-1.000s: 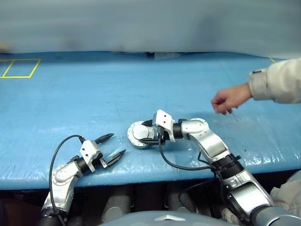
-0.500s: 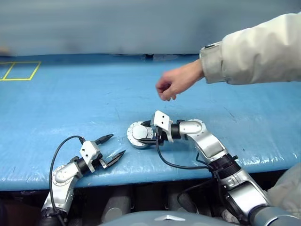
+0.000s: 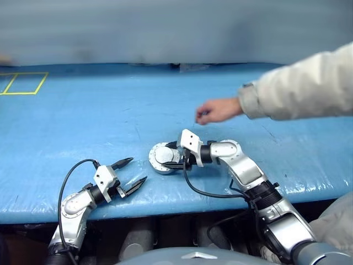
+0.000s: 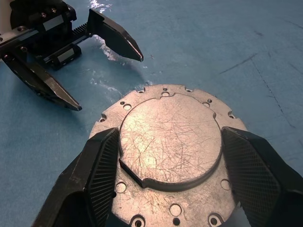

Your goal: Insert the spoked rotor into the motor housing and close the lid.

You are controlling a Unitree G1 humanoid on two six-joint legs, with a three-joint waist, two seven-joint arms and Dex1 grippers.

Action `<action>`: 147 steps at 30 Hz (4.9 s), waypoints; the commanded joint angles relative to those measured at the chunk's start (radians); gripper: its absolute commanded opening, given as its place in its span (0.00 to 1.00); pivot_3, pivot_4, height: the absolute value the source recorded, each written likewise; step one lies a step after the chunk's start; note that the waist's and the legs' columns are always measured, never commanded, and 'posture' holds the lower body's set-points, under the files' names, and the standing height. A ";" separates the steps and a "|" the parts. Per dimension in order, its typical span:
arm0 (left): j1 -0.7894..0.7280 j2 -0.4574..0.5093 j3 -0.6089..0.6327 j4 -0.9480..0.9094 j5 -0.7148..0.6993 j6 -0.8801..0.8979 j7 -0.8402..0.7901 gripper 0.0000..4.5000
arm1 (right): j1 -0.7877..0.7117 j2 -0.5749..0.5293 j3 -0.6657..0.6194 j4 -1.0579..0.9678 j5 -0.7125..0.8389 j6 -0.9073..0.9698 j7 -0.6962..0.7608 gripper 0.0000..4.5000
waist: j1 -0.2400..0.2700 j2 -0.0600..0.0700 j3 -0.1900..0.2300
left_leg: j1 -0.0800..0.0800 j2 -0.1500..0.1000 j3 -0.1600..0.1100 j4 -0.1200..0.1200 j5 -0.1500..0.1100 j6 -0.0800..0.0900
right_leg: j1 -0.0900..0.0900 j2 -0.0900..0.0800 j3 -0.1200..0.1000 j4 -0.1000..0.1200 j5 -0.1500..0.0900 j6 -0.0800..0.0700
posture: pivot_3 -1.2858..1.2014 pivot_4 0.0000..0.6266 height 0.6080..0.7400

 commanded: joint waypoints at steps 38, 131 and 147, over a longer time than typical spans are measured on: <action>-0.055 -0.036 0.011 -0.060 -0.057 0.120 0.027 0.99 | 0.033 0.001 0.006 0.027 -0.038 0.017 -0.033 0.68 | 0.000 0.000 0.000 | -0.002 0.000 -0.002 -0.001 0.000 0.000 | -0.001 -0.002 0.000 -0.001 -0.001 0.001 | 0.52 0.24 1.00; -0.090 -0.043 -0.110 -0.123 0.068 0.209 0.056 0.00 | 0.334 0.345 -0.639 -0.300 0.774 0.847 -0.648 0.99 | 0.024 0.003 0.004 | -0.010 -0.001 -0.004 -0.004 -0.002 0.000 | -0.007 -0.003 -0.004 -0.005 -0.004 0.000 | 0.52 0.24 1.00; -0.089 -0.038 -0.108 -0.118 0.073 0.207 0.058 0.00 | 0.327 0.338 -0.621 -0.255 0.846 0.853 -0.642 0.57 | 0.023 0.003 0.004 | -0.010 -0.001 -0.004 -0.004 -0.002 0.000 | -0.006 -0.002 -0.005 -0.004 -0.004 0.000 | 0.52 0.24 1.00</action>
